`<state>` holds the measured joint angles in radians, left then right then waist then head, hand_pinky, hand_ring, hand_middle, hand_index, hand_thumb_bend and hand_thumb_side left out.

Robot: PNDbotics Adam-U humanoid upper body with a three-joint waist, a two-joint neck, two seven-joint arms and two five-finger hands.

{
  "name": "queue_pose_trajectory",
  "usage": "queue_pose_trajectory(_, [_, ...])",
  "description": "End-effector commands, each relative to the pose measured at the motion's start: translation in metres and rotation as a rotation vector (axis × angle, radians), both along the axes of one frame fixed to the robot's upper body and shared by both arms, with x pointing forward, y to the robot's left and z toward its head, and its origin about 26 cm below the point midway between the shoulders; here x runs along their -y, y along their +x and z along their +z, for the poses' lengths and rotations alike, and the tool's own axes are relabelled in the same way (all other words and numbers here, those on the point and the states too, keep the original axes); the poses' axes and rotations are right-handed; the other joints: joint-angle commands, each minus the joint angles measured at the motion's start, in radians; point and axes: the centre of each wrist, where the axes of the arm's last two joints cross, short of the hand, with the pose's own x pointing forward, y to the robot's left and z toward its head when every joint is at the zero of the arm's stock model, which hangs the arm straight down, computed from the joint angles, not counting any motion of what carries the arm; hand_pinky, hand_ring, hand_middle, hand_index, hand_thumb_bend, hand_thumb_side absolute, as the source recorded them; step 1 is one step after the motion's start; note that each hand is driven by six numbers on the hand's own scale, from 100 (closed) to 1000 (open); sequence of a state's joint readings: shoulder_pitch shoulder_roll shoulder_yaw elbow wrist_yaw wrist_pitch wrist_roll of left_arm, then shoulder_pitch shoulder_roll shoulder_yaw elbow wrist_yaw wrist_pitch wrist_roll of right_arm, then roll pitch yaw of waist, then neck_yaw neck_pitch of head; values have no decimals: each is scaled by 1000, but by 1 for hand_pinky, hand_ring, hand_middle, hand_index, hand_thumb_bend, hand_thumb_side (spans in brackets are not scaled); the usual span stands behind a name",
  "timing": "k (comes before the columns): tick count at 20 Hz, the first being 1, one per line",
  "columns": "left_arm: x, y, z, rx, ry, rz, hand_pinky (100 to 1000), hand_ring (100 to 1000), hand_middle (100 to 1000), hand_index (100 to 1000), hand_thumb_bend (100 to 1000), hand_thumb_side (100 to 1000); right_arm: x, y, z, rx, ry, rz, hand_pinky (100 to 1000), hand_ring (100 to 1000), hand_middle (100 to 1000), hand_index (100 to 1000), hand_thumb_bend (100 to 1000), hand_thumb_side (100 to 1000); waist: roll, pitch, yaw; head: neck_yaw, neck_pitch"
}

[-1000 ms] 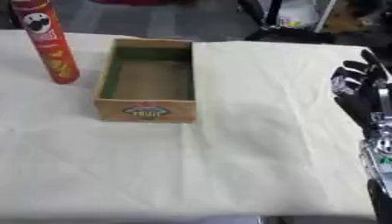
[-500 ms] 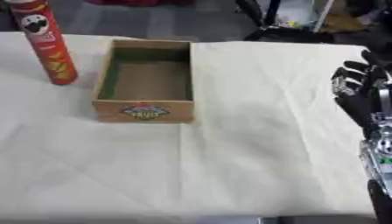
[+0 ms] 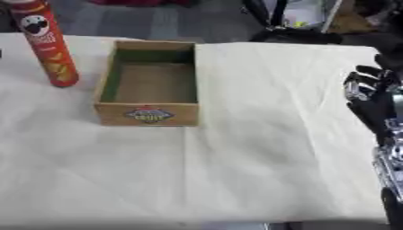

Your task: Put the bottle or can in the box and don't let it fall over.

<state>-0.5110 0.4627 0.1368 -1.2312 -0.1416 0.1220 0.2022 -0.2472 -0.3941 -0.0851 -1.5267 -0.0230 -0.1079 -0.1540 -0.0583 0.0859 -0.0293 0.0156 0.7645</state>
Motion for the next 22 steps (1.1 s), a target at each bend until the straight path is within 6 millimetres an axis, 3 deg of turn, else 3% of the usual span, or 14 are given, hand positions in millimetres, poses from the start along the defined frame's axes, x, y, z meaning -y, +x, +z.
queue_pose_trajectory(1, [-8,13,17,16,40,34,866,830,876,946,622,677,0,2,11,30,-10,19,803,824,797,1000,100,398,1,-12,-8,7,6])
queue_pose_trajectory(12, [-6,50,27,0,65,100,866,829,874,944,639,680,-8,5,12,29,-5,56,804,824,798,1000,100,403,-3,3,-47,25,6])
queue_pose_trajectory(22, [-9,60,35,3,103,112,866,828,870,945,637,684,-11,7,13,28,-4,74,804,824,798,1000,100,407,-1,16,-78,34,6])
